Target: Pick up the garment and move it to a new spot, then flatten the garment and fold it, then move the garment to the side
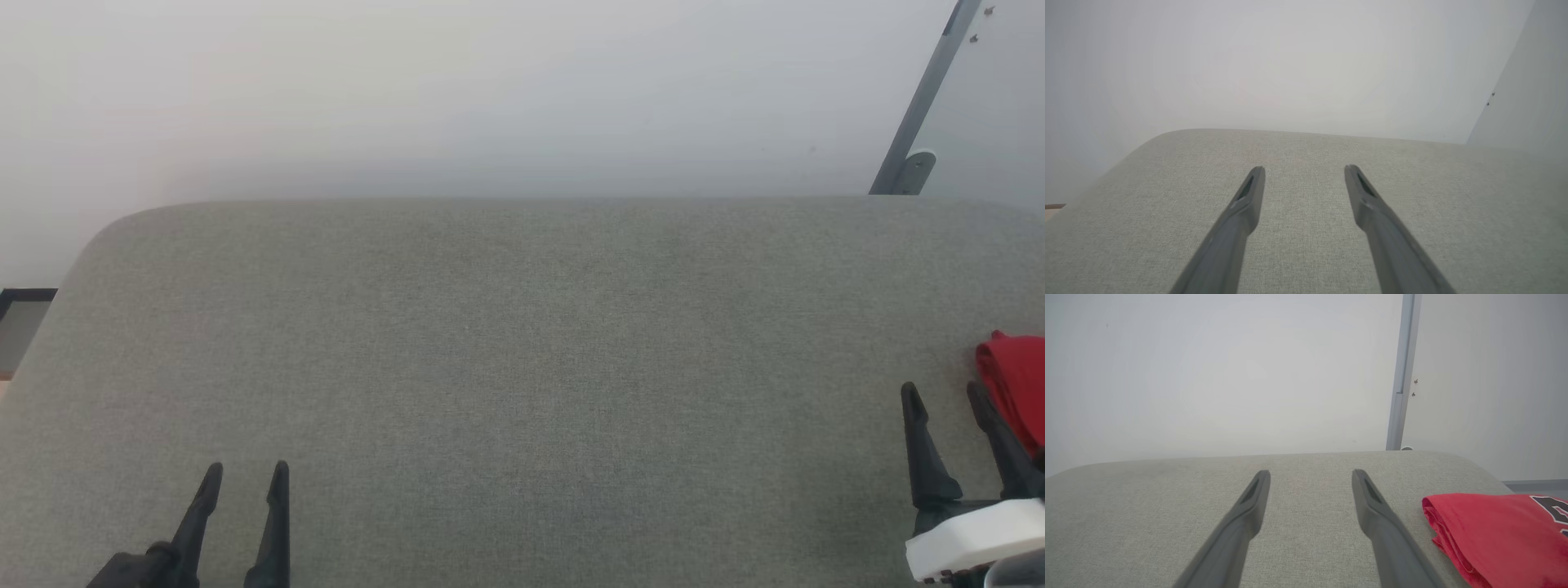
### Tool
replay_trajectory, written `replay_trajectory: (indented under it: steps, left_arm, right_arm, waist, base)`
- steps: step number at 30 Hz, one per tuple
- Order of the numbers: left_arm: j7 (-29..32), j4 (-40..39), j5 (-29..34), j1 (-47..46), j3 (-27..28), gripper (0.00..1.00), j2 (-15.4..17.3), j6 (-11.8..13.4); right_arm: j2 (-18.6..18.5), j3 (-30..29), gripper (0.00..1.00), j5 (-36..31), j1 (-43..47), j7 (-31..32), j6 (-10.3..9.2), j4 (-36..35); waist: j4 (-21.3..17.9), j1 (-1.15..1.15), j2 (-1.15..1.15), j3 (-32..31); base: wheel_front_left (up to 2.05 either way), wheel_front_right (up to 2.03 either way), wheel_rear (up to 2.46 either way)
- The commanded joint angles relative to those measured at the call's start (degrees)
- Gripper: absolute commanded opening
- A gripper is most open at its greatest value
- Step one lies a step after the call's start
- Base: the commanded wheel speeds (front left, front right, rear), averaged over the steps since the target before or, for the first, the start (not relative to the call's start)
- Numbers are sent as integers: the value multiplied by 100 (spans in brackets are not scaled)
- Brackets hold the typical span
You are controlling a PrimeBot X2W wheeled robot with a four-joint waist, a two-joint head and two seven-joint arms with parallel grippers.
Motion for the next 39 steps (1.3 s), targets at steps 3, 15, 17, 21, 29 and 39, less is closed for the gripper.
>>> replay_trajectory:
  steps: [3, 15, 17, 21, 29, 39]
  left_arm:
    - [-25, -19, 68, 69, 62, 100, -30, -7]
    - [-26, -32, 86, 49, 22, 100, -32, -7]
    - [-25, -32, 91, 60, 29, 100, -39, -7]
    - [-26, -45, 79, 76, 42, 100, -51, -7]
    - [-26, -85, 20, 114, 75, 100, -69, -7]
    - [26, 82, 72, 70, 54, 0, -150, 1]
  right_arm:
    - [71, -48, 100, -63, 94, 55, -1, -117]
    - [114, -71, 100, -29, 154, 113, -1, -222]
    - [117, -66, 100, -17, 162, 115, -1, -213]
    - [127, -44, 100, -2, 158, 118, -1, -201]
    - [124, -4, 100, -8, 169, 120, -1, -185]
    - [216, 55, 0, 23, 233, 126, 0, 4]
  waist:
    - [-6, 0, 0, -16]
    - [-13, 0, 0, -19]
    - [-10, 0, 0, -21]
    - [-3, 0, 0, -26]
    - [13, 0, 0, -45]
    - [15, 0, 0, -45]
  base:
    - [0, 0, 0]
    - [0, 0, 0]
    - [0, 0, 0]
    - [0, 0, 0]
    - [0, 0, 0]
    - [0, 0, 0]
